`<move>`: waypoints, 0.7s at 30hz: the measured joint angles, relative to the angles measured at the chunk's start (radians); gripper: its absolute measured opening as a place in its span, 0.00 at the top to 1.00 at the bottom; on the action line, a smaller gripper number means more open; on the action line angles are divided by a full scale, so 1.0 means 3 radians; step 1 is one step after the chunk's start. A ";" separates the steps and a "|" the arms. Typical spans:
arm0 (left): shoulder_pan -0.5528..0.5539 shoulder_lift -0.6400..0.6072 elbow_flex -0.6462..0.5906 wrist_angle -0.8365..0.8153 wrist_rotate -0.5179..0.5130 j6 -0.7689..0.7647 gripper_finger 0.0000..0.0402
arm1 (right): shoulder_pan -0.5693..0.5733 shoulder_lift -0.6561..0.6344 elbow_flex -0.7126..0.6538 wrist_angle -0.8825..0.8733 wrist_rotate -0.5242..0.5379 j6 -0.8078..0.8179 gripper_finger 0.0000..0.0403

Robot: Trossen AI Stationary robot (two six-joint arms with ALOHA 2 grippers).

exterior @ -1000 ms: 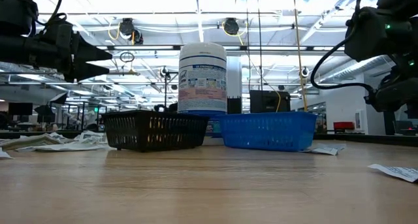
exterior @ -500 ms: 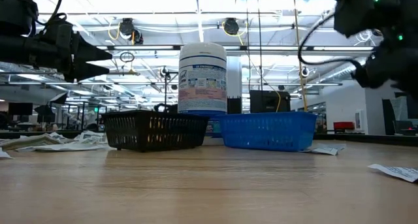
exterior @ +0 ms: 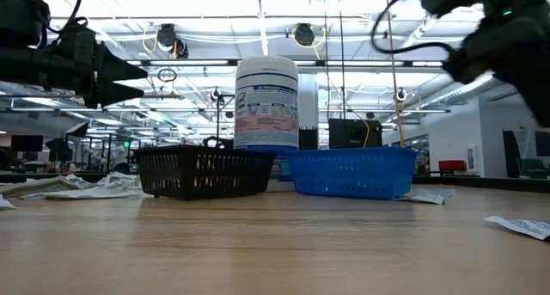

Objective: Pick & Place First Aid Supplies
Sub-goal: Put the alcohol pad into the blue bin

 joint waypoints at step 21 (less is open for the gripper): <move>0.0000 0.0000 0.0000 0.0000 0.0000 0.0000 0.02 | -0.0726 0.1679 0.1919 0.0001 0.0023 -0.2049 1.00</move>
